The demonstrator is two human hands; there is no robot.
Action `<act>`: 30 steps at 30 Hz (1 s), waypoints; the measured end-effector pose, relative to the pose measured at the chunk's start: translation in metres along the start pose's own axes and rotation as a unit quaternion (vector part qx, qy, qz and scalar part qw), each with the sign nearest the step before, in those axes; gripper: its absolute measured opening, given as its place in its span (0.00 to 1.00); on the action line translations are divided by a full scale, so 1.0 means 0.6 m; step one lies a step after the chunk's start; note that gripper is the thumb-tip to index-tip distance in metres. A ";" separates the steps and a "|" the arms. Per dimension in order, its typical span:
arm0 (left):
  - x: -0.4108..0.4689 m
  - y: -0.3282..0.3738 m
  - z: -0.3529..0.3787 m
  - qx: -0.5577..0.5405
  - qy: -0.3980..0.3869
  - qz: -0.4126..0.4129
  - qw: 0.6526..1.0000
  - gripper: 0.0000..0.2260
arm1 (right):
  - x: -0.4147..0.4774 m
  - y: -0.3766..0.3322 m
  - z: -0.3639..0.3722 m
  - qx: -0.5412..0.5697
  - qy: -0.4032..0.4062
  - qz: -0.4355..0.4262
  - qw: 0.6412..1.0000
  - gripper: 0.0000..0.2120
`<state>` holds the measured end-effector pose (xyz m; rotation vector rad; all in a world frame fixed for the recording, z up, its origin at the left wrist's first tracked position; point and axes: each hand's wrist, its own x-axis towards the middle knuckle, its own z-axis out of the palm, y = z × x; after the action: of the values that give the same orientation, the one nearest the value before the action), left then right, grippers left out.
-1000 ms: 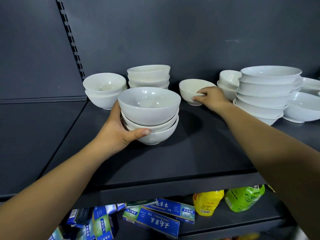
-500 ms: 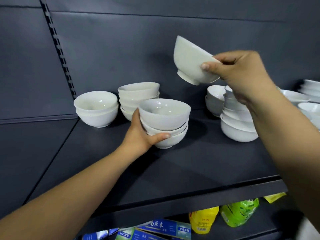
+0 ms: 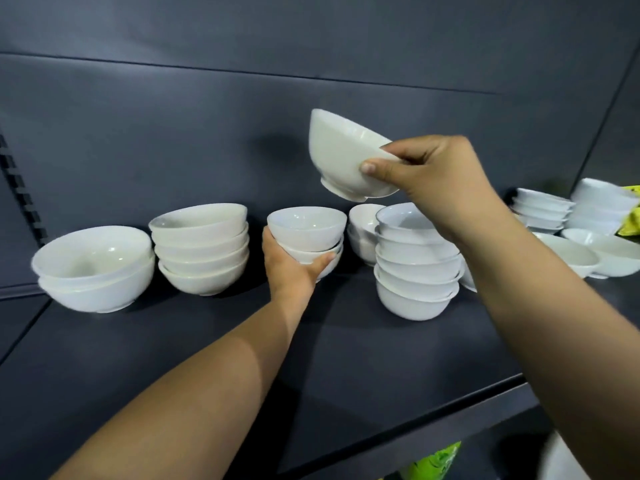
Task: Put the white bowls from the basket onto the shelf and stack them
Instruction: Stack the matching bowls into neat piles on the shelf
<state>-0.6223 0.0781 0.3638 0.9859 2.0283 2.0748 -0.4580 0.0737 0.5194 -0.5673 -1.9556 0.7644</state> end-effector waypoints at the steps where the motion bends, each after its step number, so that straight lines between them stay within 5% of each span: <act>1: 0.004 0.000 0.006 0.002 0.011 -0.001 1.000 0.46 | 0.002 0.002 0.001 0.000 -0.004 0.001 1.000 0.06; 9: 0.026 -0.016 0.024 0.029 0.014 -0.019 0.999 0.51 | 0.008 0.018 0.000 0.005 -0.037 -0.004 0.999 0.10; 12: 0.012 0.010 -0.013 0.069 -0.091 -0.050 0.992 0.51 | 0.008 0.013 0.005 0.006 -0.071 -0.025 0.997 0.02; 15: -0.031 0.044 -0.098 -0.005 -0.159 -0.047 0.986 0.40 | 0.006 0.001 0.029 0.027 -0.106 -0.074 0.991 0.08; 17: -0.066 0.073 -0.172 -0.094 -0.131 -0.020 0.987 0.32 | 0.001 -0.014 0.058 0.055 -0.133 -0.094 0.985 0.09; 19: -0.077 0.106 -0.250 -0.149 -0.091 0.042 0.984 0.35 | -0.004 -0.033 0.103 0.078 -0.169 -0.116 0.976 0.10; 22: -0.047 0.138 -0.345 -0.092 -0.104 0.109 0.984 0.40 | -0.008 -0.067 0.184 0.101 -0.226 -0.138 0.959 0.04; 30: 0.079 0.085 -0.515 -0.009 -0.090 0.031 0.995 0.28 | 0.036 -0.122 0.375 -0.022 -0.345 -0.188 0.919 0.09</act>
<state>-0.7910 -0.1741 0.4539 1.1986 1.9127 1.9493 -0.6724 -0.0268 0.5001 0.0955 -2.6268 0.7264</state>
